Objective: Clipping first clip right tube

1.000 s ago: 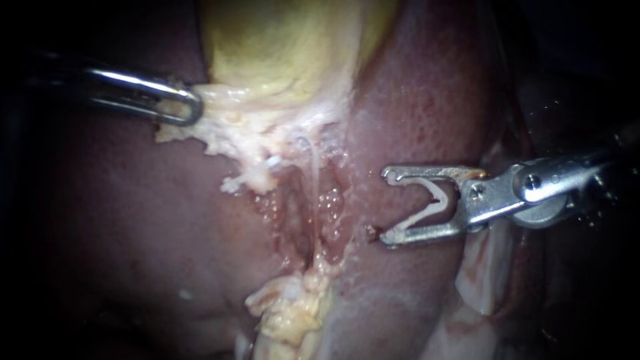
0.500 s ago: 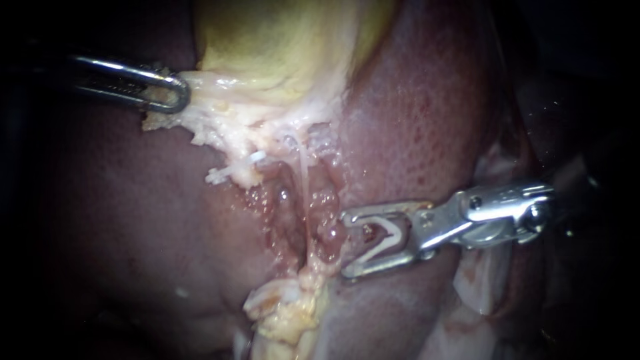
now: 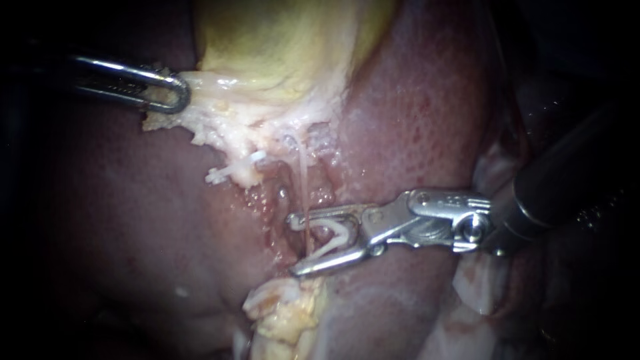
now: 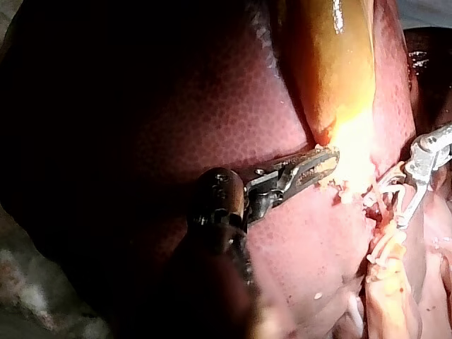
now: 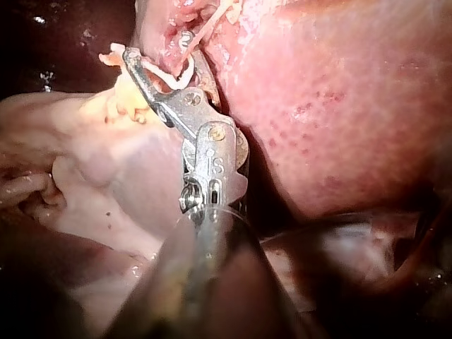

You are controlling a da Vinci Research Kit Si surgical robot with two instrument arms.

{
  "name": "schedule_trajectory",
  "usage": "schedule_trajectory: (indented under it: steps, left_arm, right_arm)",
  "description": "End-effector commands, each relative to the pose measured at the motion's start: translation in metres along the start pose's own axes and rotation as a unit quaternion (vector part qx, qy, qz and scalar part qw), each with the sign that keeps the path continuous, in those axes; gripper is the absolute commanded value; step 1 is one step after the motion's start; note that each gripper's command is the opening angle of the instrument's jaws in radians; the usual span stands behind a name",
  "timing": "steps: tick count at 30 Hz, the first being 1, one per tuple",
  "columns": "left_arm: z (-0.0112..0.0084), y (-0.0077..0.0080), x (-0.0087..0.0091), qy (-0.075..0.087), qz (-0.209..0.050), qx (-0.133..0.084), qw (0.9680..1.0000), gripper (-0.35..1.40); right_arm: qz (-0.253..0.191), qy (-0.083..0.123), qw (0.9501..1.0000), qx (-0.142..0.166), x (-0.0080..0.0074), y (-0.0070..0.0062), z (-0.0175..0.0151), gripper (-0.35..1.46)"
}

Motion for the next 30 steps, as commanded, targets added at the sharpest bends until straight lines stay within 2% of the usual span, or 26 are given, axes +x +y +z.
schedule_trajectory:
  steps: [1, 6, 11, 15, 19, 24, 27, 30]
  left_arm:
    - [0.0, 0.0, 0.0, 0.0, 0.0, 0.0, 1.0, -0.35]
    - [0.0, 0.0001, 0.0, 0.0, 0.0, 0.0, 1.0, -0.35]
    - [0.0001, 0.0001, 0.0, 0.0, 0.0, 0.0, 1.0, -0.35]
    - [0.0001, 0.0001, 0.0, 0.0, 0.0, 0.0, 1.0, -0.35]
    - [0.0001, 0.0001, 0.0, 0.0, 0.0, 0.0, 1.0, -0.35]
    - [0.0001, 0.0001, 0.0, 0.0, 0.0, 0.0, 1.0, -0.35]
    - [0.0001, 0.0001, 0.0, 0.0, 0.0, 0.0, 1.0, -0.35]
    - [0.0001, 0.0001, 0.0, 0.0, 0.0, 0.0, 1.0, -0.35]
  right_arm:
    - [0.001, 0.005, 1.0, 0.004, 0.0002, -0.0004, 0.0002, 0.48]
    - [0.009, 0.005, 0.9997, 0.023, 0.001, -0.003, 0.0009, 0.45]
    - [0.009, 0.004, 0.9995, 0.029, 0.0015, -0.0048, 0.0011, 0.43]
    - [0.021, 0.006, 0.9993, 0.029, 0.0024, -0.0051, 0.0007, 0.38]
    - [0.052, 0.01, 0.9983, 0.022, 0.0031, -0.0052, -0.0002, 0.16]
    - [0.067, 0.021, 0.9975, -0.006, 0.0029, -0.0055, -0.0008, -0.14]
    - [0.084, 0.022, 0.9961, -0.008, 0.0028, -0.0056, -0.001, -0.35]
    - [0.09, 0.023, 0.9957, -0.008, 0.0026, -0.0056, -0.0012, -0.35]
